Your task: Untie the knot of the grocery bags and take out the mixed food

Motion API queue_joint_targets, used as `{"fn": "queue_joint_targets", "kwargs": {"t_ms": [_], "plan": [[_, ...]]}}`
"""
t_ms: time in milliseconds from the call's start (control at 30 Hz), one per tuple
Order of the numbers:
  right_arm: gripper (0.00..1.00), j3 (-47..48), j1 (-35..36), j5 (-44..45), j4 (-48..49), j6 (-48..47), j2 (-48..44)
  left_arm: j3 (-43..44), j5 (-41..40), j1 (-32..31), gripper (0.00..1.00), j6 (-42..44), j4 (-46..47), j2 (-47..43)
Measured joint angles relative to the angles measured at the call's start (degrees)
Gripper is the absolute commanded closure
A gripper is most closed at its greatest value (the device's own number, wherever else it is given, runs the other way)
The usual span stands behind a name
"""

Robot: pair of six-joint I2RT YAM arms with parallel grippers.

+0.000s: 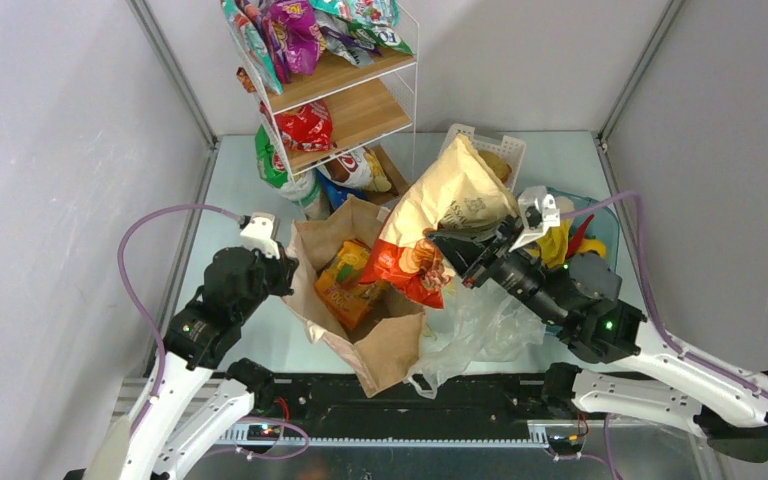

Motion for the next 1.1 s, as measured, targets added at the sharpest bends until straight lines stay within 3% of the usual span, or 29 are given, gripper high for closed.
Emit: {"fn": "queue_joint_targets", "kwargs": {"t_ms": [100,167,200,233,267,367,567,733,900,1100], "plan": [[1.00,-0.7,-0.2,-0.3,1.8,-1.2,-1.6,0.0,0.2,0.0,0.99,0.0,0.0,0.0],[1.00,-1.0,-0.2,-0.4,1.9,-1.8,-1.6,0.0,0.3,0.0,0.78,0.0,0.1,0.1],[1.00,-1.2,-0.2,-0.5,1.9,-2.1,-1.6,0.0,0.3,0.0,0.52,0.0,0.1,0.2],[1.00,-1.4,-0.2,-0.8,1.8,-2.2,-1.5,0.0,0.3,0.0,0.42,-0.1,0.2,0.2],[1.00,-1.6,-0.2,-1.1,1.5,-2.2,-1.2,0.0,-0.1,0.0,0.26,0.0,0.3,0.2],[1.00,-2.2,-0.1,-2.0,0.7,-2.4,-0.7,0.2,-1.5,0.0,0.07,0.8,0.3,-0.8],[1.00,-2.3,0.5,-5.7,0.7,-5.0,1.1,9.7,1.0,0.0,0.00,-0.2,-0.5,-5.3],[1.00,-2.3,1.1,-11.1,1.7,-8.3,3.0,22.3,15.5,-0.1,0.00,-5.9,4.9,-3.9],[1.00,-2.3,2.4,-15.8,2.8,-11.6,5.0,23.3,24.7,-4.0,0.00,-9.8,7.8,2.3],[1.00,-2.3,3.0,-18.9,4.1,-13.7,7.2,22.0,25.8,-14.5,0.00,-11.1,8.3,11.0]]}}
